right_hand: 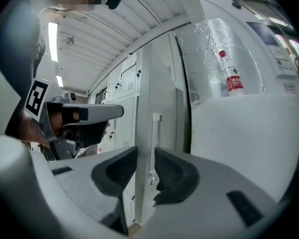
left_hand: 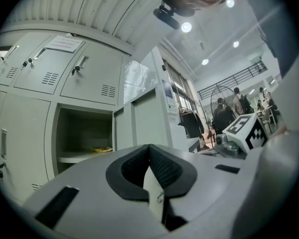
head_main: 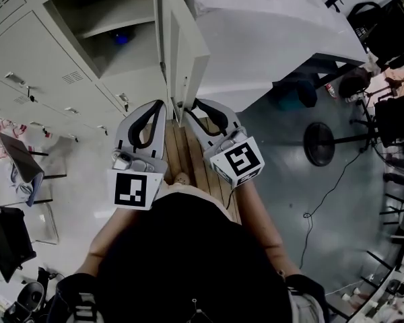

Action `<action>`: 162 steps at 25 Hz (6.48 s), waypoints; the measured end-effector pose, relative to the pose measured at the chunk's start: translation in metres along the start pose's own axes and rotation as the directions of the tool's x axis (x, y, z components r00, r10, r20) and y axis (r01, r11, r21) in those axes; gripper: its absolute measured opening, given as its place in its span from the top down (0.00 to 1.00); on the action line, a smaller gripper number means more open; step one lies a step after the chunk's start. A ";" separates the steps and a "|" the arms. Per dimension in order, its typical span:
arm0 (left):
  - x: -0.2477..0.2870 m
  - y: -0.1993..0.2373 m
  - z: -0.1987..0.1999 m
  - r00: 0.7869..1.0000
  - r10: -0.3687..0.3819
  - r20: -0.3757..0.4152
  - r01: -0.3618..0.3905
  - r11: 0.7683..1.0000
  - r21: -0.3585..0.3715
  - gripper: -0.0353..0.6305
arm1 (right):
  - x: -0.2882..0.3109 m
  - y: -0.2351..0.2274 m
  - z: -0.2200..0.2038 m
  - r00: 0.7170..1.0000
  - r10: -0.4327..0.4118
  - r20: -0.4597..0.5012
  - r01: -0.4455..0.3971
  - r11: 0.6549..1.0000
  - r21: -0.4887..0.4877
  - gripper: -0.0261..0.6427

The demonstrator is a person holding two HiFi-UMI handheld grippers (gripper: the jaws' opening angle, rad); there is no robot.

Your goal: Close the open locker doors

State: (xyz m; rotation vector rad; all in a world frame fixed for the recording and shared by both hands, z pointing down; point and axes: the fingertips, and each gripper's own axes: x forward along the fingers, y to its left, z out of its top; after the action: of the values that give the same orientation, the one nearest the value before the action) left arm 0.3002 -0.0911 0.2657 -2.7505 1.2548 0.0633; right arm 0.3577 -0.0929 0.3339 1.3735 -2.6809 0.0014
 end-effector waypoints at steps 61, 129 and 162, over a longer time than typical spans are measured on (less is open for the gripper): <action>-0.078 0.231 -0.018 0.970 0.241 0.039 -0.240 0.970 -0.043 0.94 | 0.214 0.109 0.031 0.997 0.074 0.011 -0.074 0.997 0.026 0.79; -0.067 0.347 -0.055 0.920 0.388 -0.056 -0.392 0.915 -0.094 0.94 | 0.362 0.059 0.046 0.993 -0.117 0.035 0.113 0.990 0.090 0.84; -0.043 0.193 -0.001 0.969 0.248 0.004 -0.247 0.968 -0.050 0.94 | 0.125 -0.019 0.076 0.928 -0.362 0.090 0.363 0.932 0.011 0.96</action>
State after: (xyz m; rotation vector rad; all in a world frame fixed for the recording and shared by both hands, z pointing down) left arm 0.1262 -0.1845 0.2530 -2.6127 1.6076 0.1327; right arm 0.2923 -0.2101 0.2718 1.8880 -2.4461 -0.1073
